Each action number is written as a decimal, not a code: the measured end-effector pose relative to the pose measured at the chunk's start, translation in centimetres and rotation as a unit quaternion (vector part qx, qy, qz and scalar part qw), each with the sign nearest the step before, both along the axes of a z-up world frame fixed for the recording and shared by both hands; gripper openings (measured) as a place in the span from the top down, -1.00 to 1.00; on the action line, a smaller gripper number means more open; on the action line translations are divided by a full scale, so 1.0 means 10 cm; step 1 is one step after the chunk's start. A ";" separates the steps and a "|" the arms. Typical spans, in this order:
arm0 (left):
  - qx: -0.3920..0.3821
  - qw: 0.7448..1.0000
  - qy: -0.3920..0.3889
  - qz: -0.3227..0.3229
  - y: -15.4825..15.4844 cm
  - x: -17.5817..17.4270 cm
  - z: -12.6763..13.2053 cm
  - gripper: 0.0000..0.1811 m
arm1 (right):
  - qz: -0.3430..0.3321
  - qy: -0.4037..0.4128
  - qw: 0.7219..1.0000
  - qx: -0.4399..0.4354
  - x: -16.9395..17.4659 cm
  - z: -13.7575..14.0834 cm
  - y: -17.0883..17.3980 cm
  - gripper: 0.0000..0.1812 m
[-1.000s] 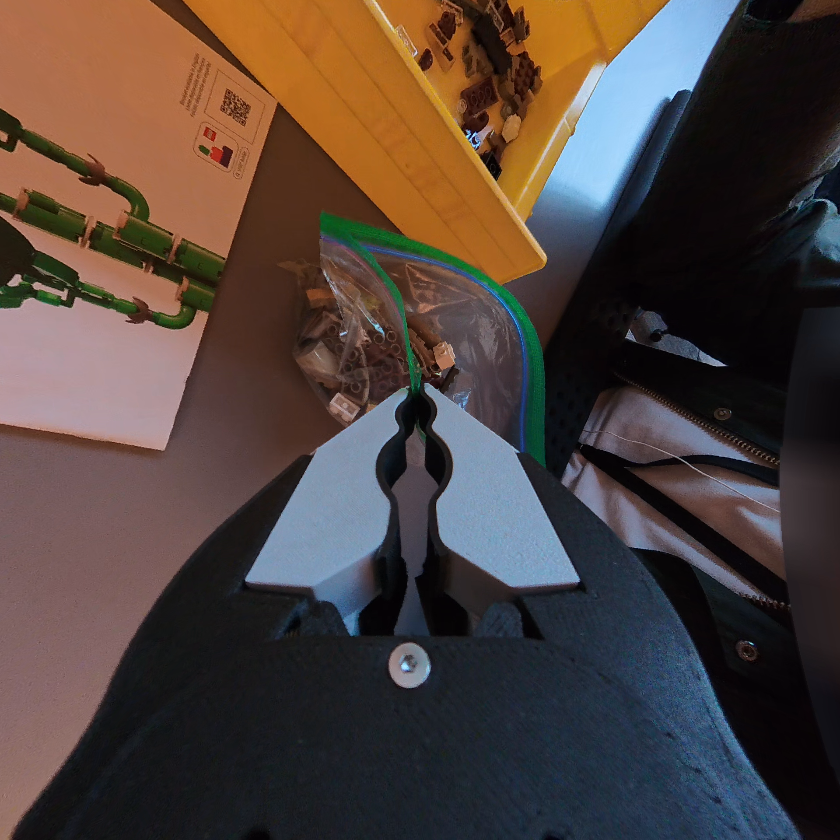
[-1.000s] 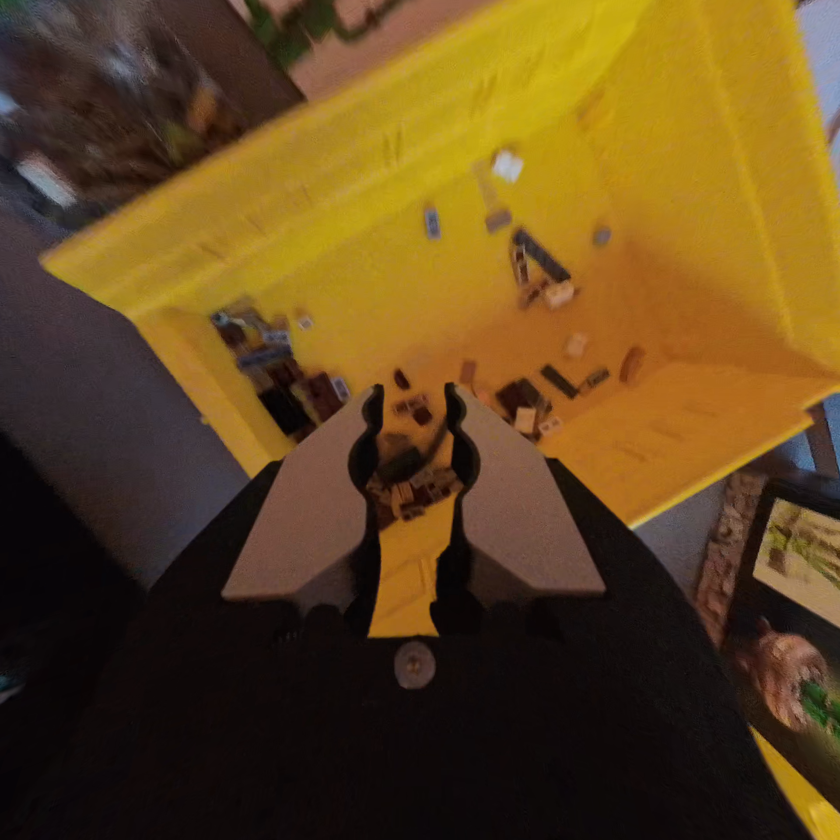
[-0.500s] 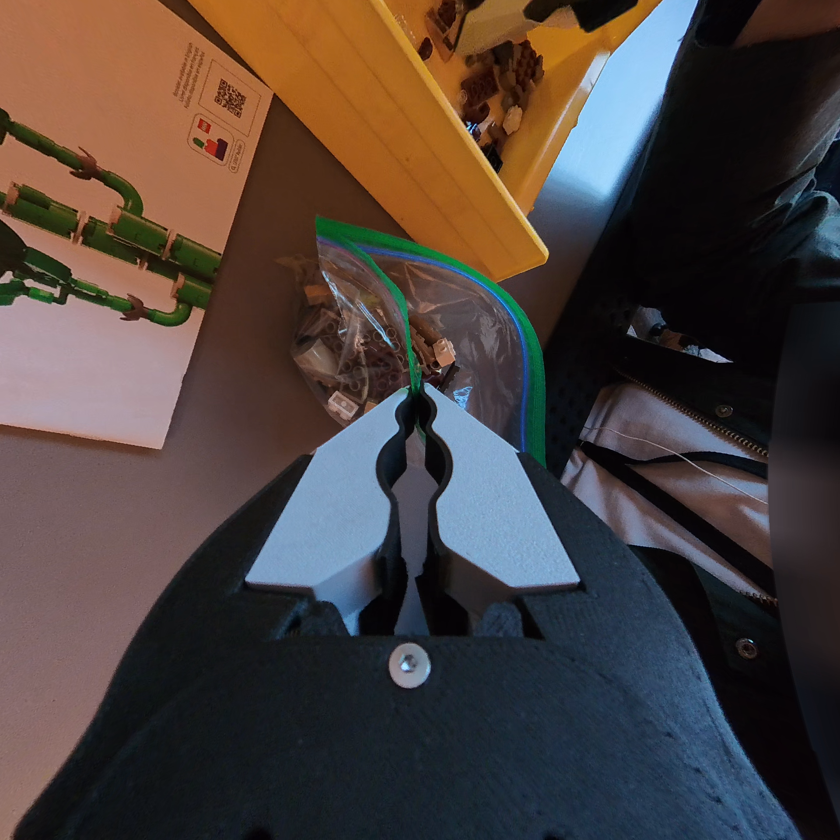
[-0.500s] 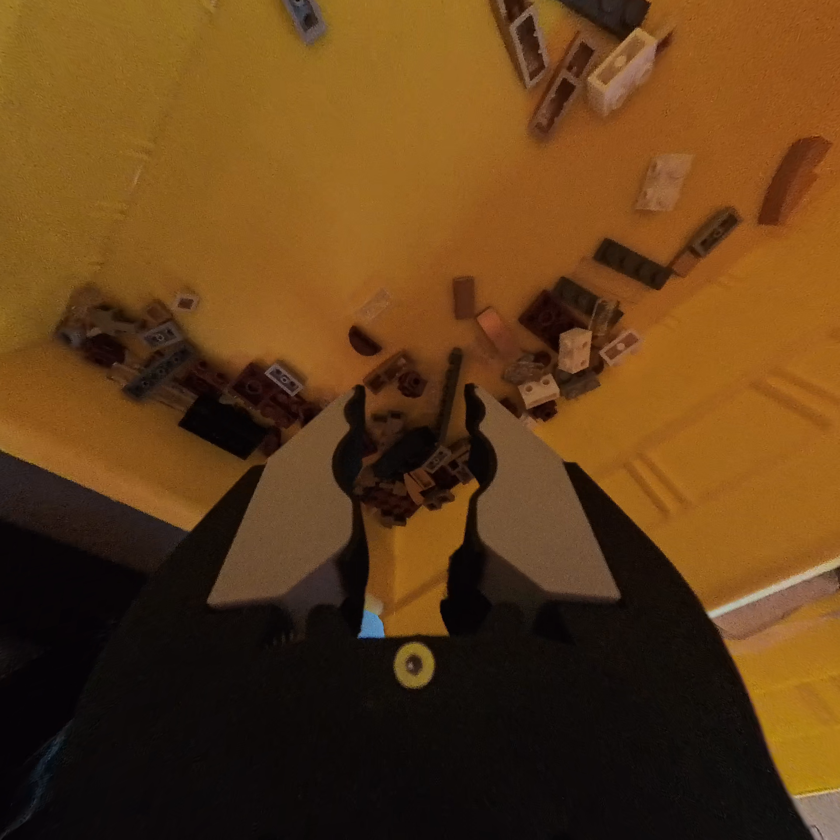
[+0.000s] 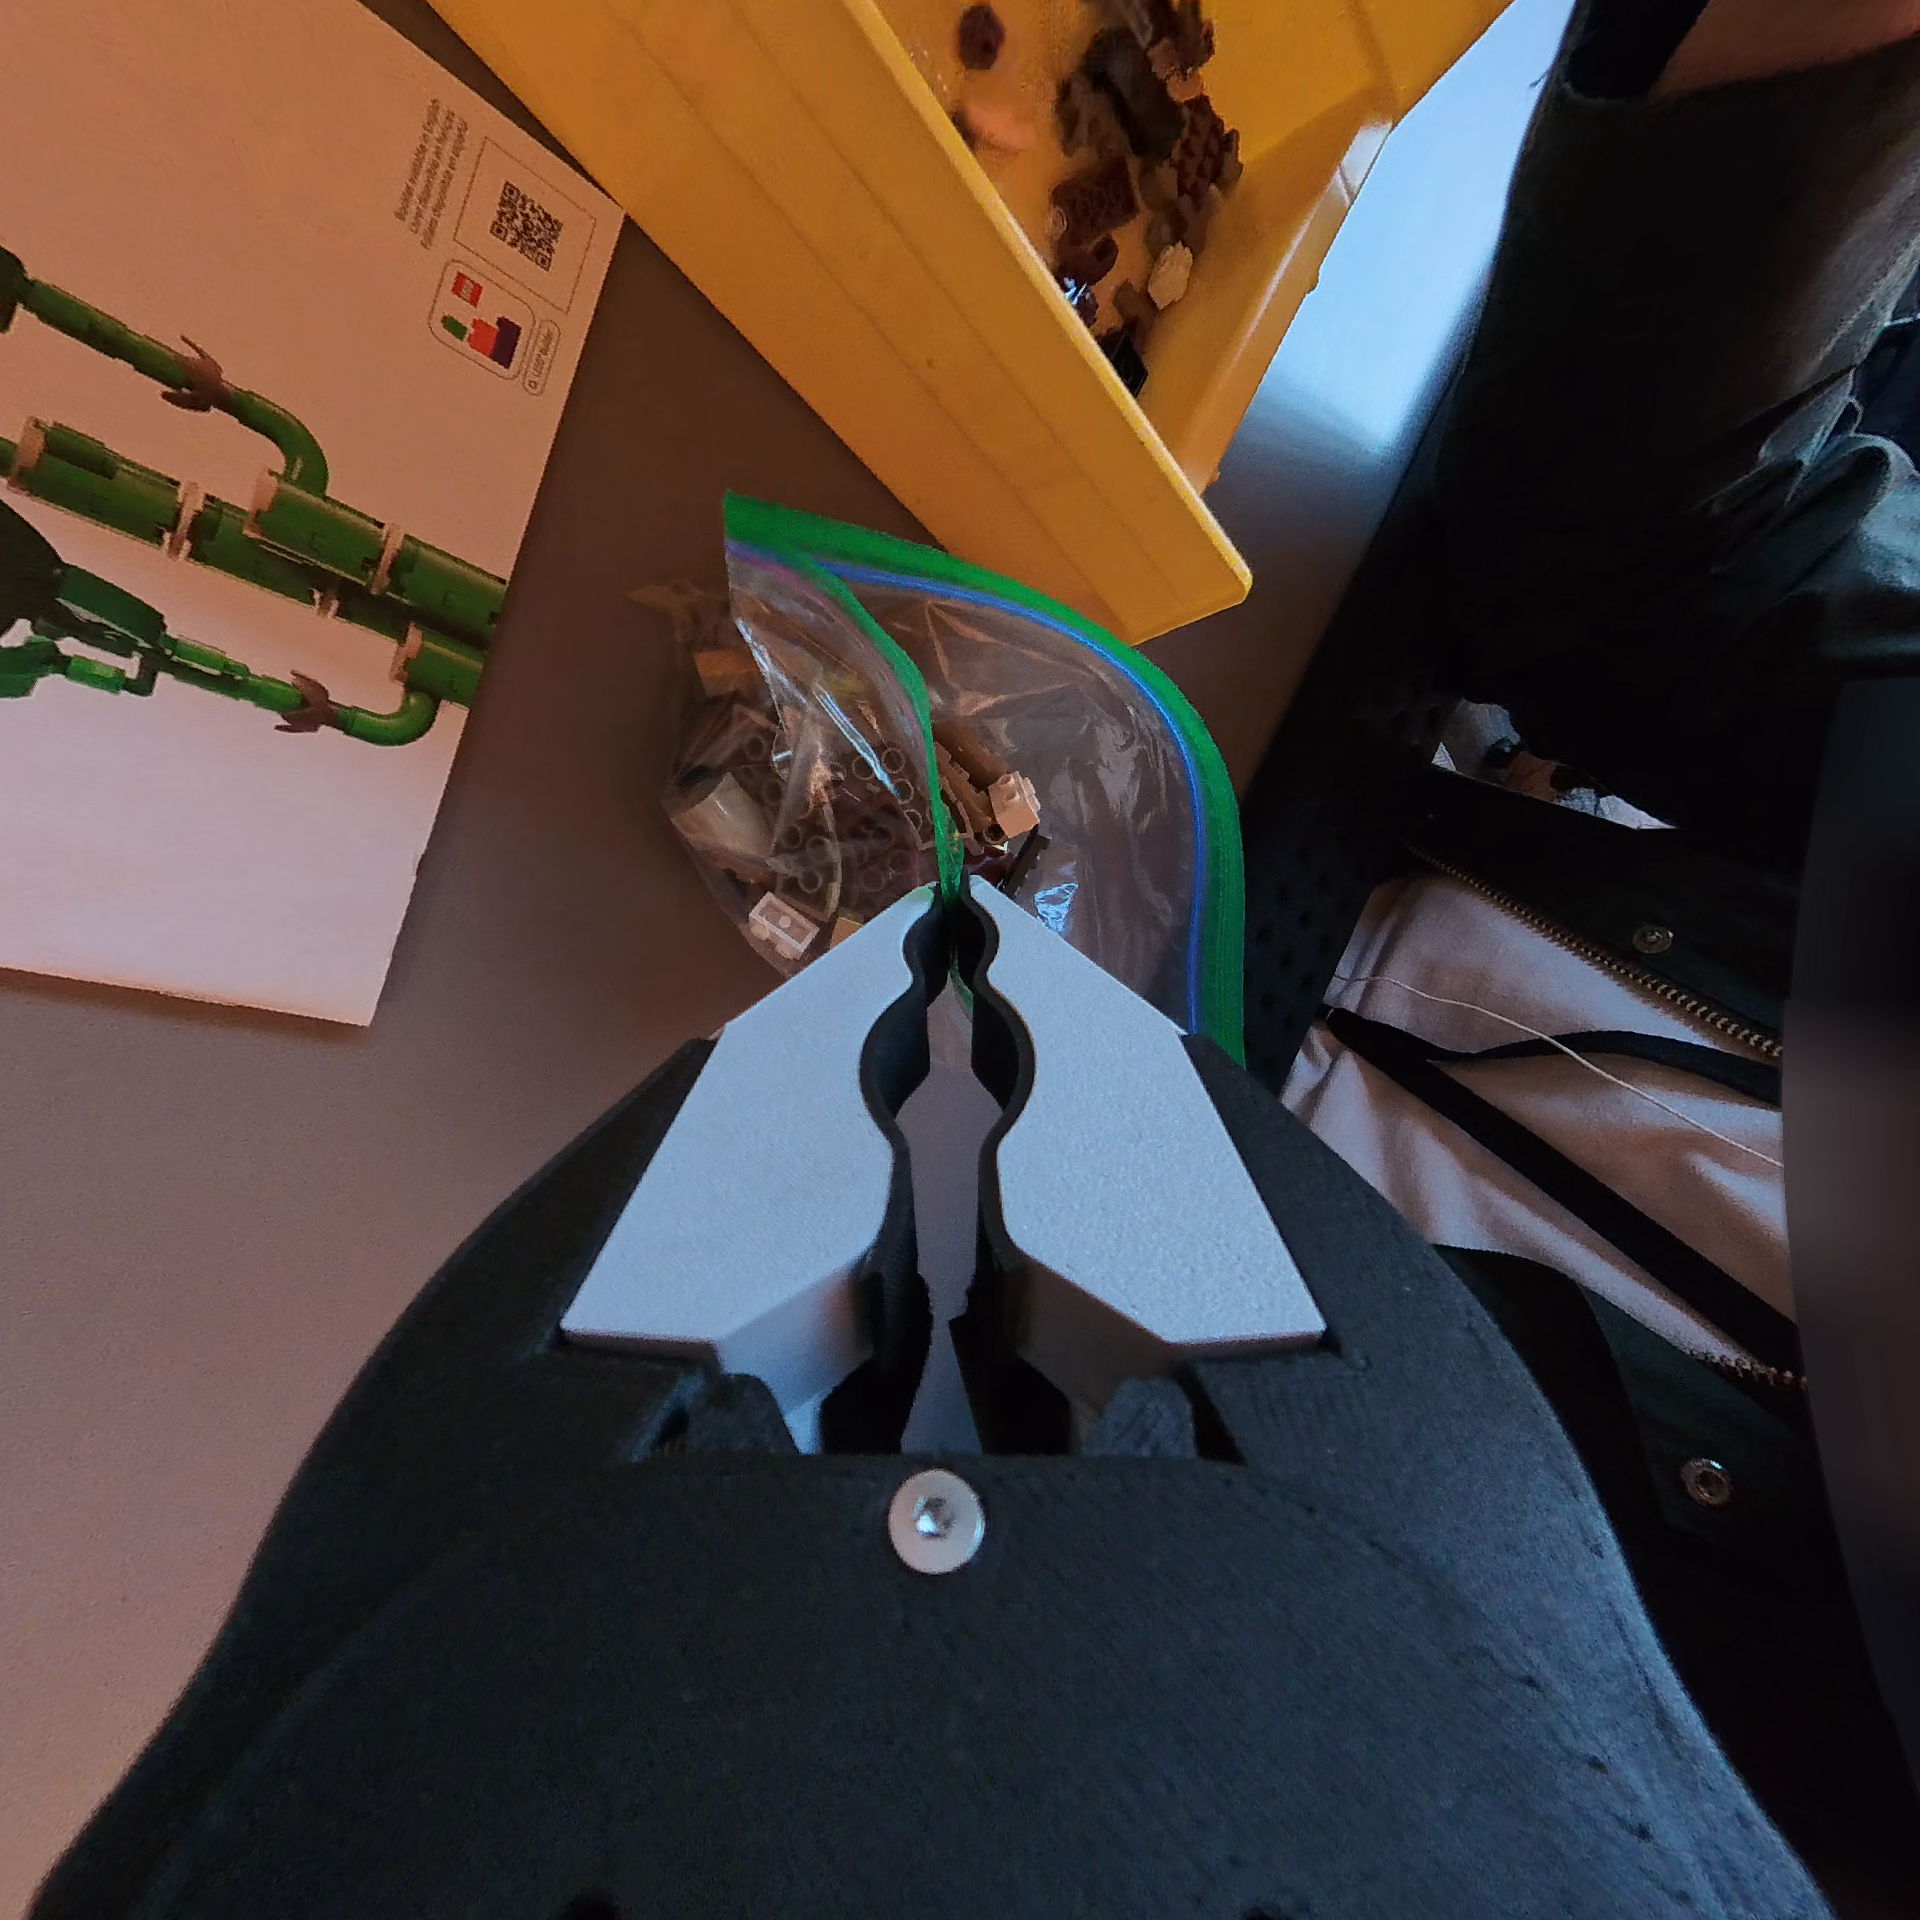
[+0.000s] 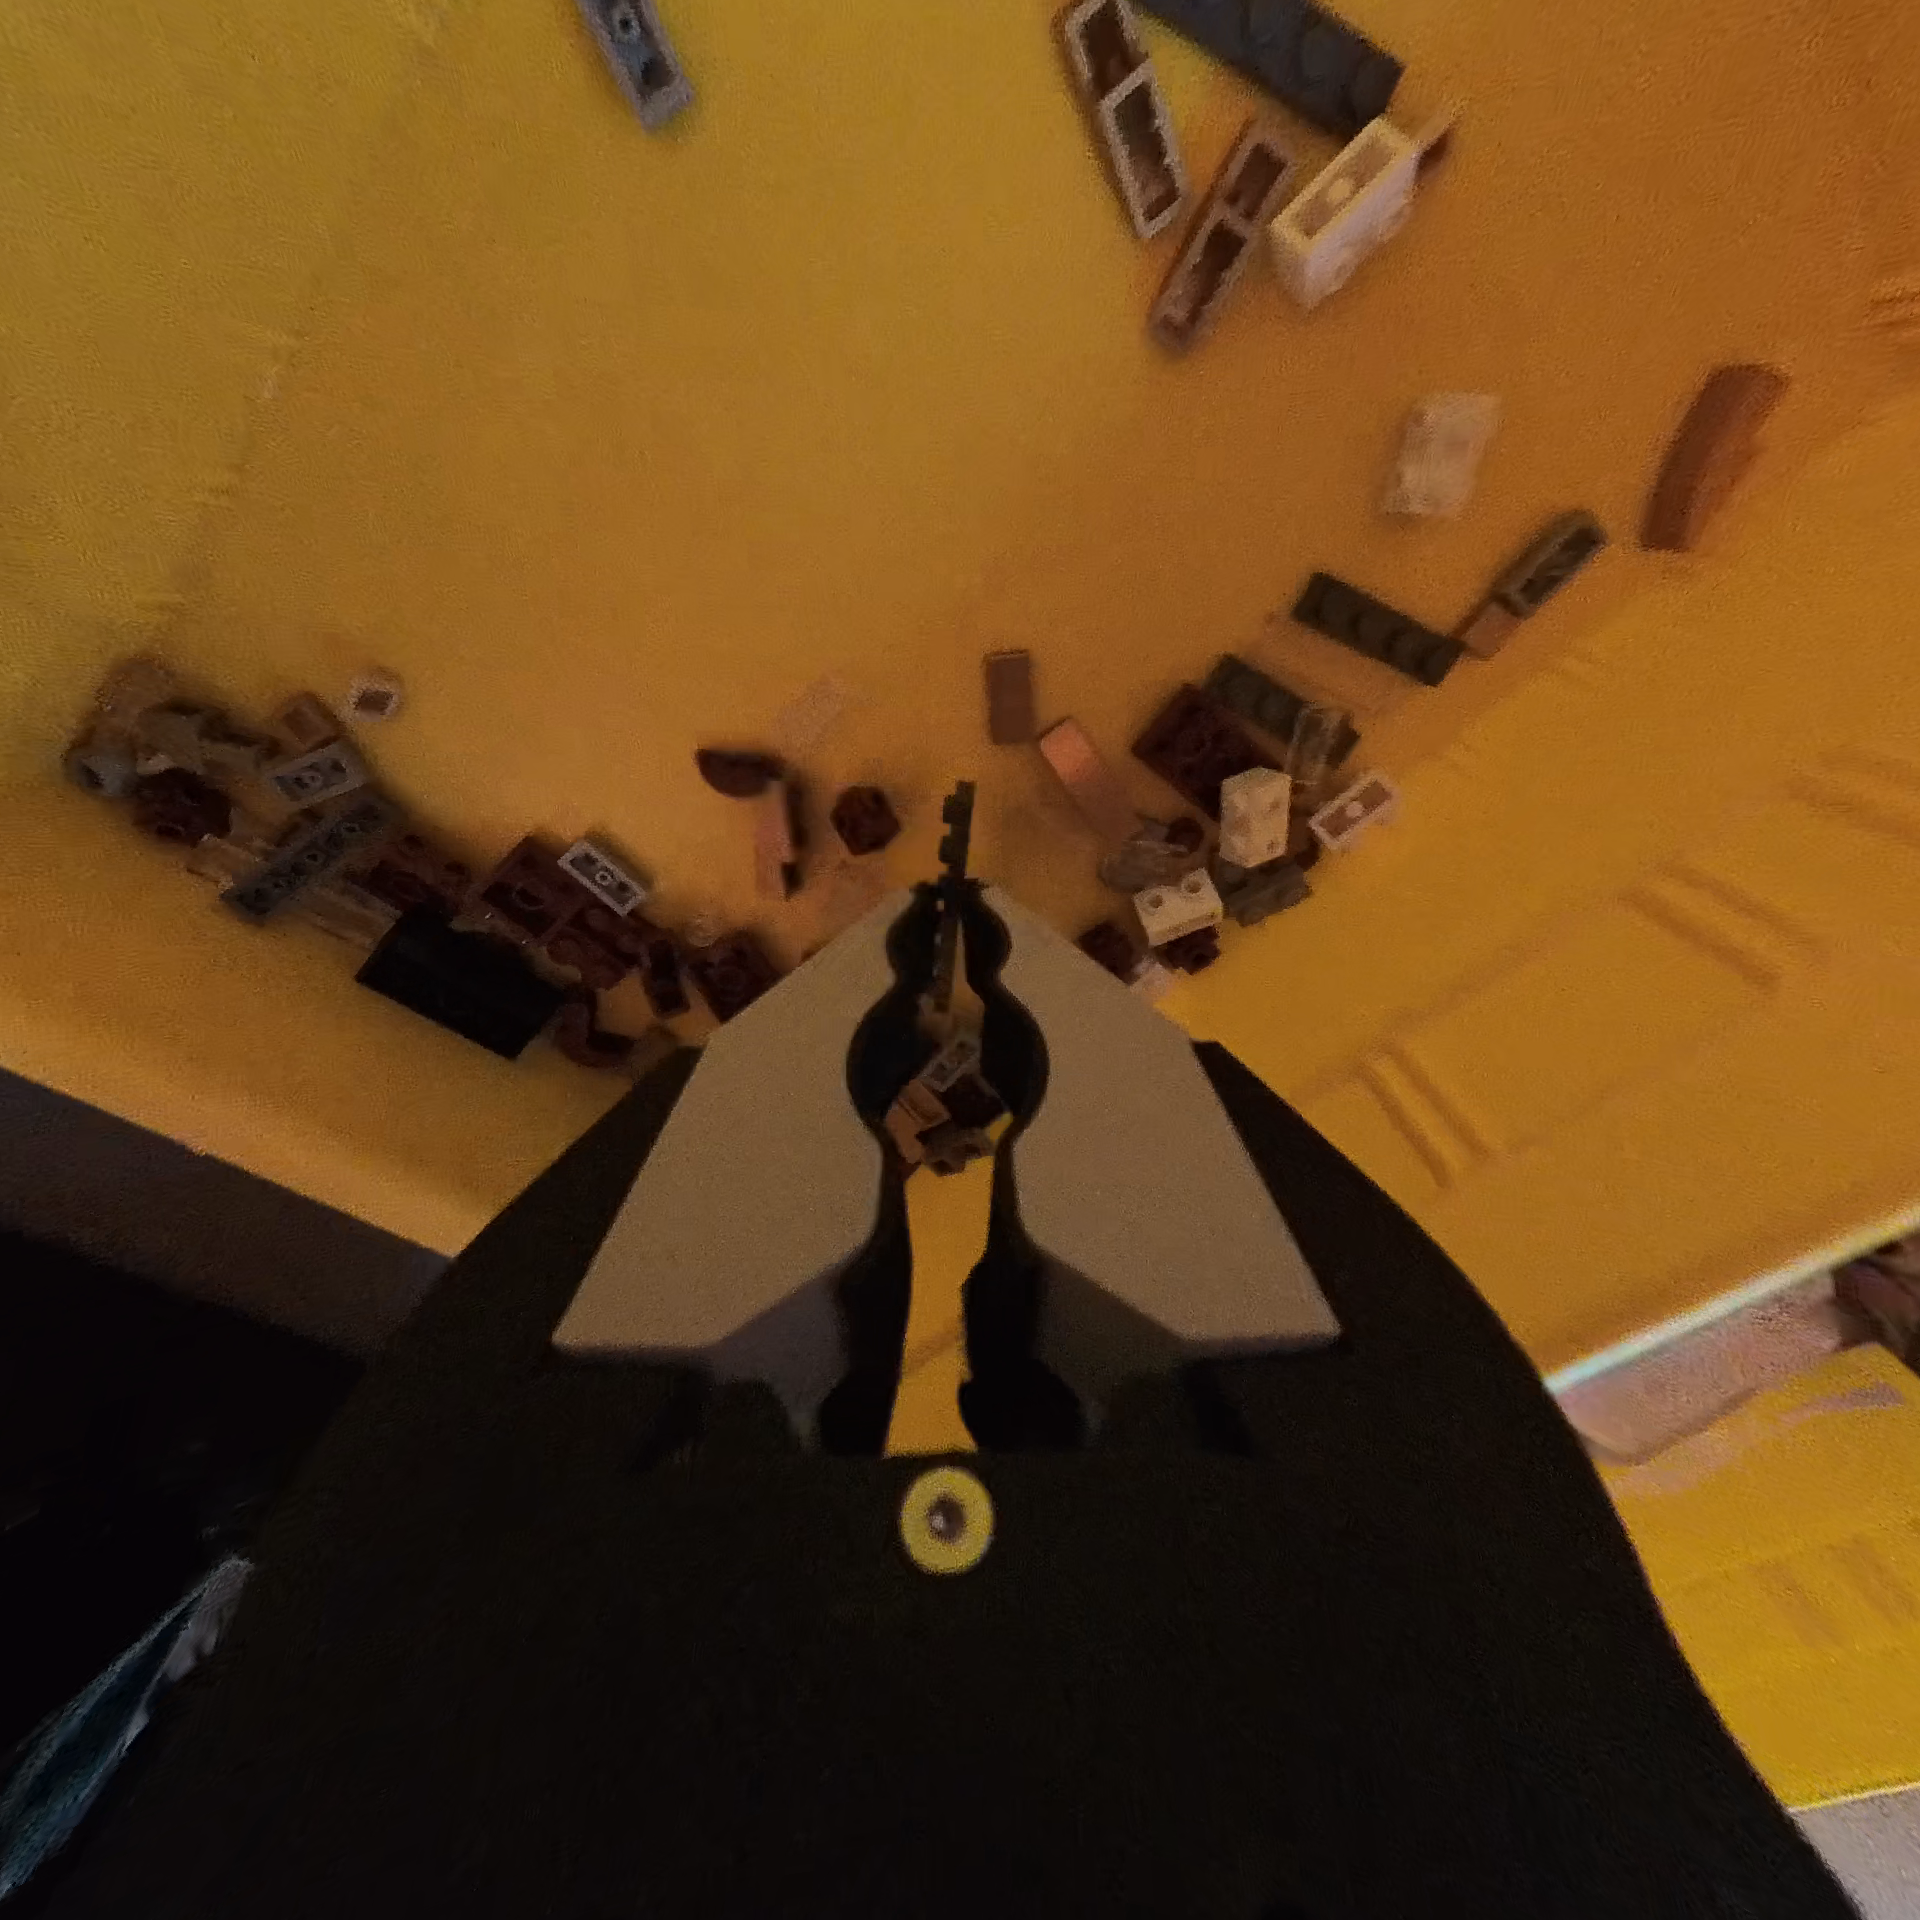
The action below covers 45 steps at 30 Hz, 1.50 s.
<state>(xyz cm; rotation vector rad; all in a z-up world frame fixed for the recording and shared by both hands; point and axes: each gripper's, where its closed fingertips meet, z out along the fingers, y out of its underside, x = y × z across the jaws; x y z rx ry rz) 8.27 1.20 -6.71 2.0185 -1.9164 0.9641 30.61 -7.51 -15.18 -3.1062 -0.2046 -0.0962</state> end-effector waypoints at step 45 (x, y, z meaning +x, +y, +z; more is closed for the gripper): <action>0.028 0.998 -0.042 0.037 0.20 0.00 0.19 1.00 | 0.153 0.039 0.986 -0.062 -0.50 -0.09 -0.25 0.58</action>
